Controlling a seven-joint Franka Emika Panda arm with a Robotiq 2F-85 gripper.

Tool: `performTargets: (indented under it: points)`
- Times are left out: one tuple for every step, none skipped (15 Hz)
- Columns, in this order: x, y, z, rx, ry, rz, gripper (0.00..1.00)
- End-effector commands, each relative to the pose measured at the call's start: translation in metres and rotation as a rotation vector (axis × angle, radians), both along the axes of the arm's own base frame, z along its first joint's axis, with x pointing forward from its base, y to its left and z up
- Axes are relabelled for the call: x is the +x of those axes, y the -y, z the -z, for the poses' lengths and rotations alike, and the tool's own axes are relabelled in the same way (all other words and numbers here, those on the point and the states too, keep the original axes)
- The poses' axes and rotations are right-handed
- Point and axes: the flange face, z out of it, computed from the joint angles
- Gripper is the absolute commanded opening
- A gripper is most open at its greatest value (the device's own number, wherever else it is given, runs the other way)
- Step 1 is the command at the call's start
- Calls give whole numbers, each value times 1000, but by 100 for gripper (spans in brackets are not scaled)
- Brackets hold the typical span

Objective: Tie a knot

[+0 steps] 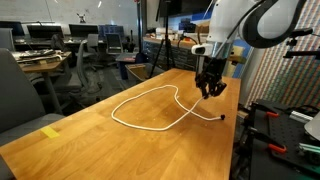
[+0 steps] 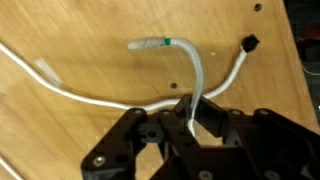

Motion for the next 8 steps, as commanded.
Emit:
performTargets:
  points:
    - [22, 81, -22, 25, 107, 177, 3]
    - [24, 109, -21, 28, 122, 244, 3]
    - [23, 137, -18, 34, 137, 308, 3]
    - [19, 166, -16, 34, 146, 376, 3]
    - [12, 193, -13, 35, 152, 445, 3]
    - [4, 219, -10, 40, 156, 513, 3]
    - [-5, 241, -9, 50, 162, 582, 3]
    - [-17, 263, -9, 62, 165, 653, 3]
